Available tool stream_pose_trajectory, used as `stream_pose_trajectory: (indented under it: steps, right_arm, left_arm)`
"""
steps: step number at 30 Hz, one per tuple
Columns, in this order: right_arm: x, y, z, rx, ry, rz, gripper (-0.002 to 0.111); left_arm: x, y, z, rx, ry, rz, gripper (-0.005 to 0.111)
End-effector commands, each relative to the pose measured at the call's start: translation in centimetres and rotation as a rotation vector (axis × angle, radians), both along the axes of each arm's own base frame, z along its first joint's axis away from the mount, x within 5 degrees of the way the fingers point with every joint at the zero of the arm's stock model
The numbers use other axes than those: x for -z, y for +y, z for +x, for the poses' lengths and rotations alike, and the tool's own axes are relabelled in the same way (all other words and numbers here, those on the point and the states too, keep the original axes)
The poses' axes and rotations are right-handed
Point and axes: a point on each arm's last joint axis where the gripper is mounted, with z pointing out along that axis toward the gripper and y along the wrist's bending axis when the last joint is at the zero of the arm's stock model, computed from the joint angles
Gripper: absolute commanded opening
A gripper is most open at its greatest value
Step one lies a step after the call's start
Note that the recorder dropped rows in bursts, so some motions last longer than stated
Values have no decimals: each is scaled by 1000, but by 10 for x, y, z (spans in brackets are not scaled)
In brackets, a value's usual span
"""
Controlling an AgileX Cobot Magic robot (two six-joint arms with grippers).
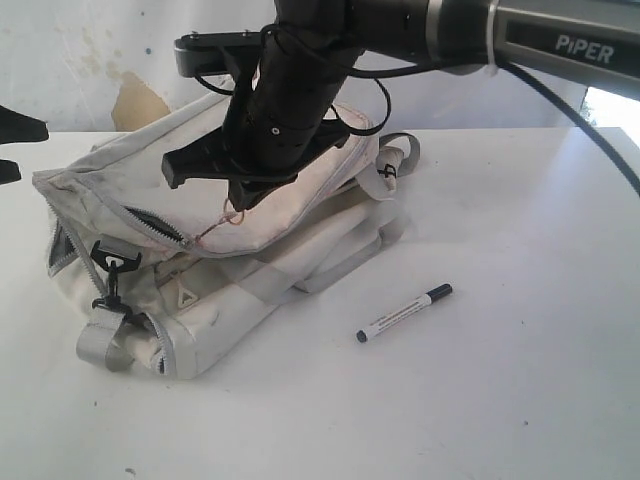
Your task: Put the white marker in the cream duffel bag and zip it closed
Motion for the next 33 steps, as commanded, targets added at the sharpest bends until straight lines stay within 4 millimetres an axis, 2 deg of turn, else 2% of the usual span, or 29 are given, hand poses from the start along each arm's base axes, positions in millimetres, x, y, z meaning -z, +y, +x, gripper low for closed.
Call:
stream_pose_trajectory:
  steps: [1,4,7,11,14,17,21,23,29,33]
  right_arm:
    - [-6,-3,5,11,-40,28,0]
    - [-6,-3,5,13,-42,36,0]
    - [-6,-3,5,12,-40,34,0]
    - [-6,-3,5,13,-42,36,0]
    - [-6,-3,5,13,-42,36,0]
    - [-6,-3,5,13,-42,36,0]
    - [-6,-2,5,13,-46,39,0]
    - [-6,-2,5,14,-49,42,0]
    - [-7,-2,6,15,-51,44,0]
    - [-7,-1,6,17,-61,55,0]
  left_arm:
    - [-16,-12,-19,103,98,6,80]
    - [-21,-24,-22,139,134,-24,63]
    - [-25,-43,-24,196,166,-60,53]
    - [-22,-69,-27,269,242,-58,57]
    - [-17,-81,-25,232,308,-20,61]
    - [-16,-91,-26,208,380,-51,65]
    - [-12,-98,-29,168,516,-55,65]
    - [-7,-102,-33,160,577,-2,65]
    - [-5,-117,-26,81,556,18,65]
    - [-3,-116,-24,28,566,39,65]
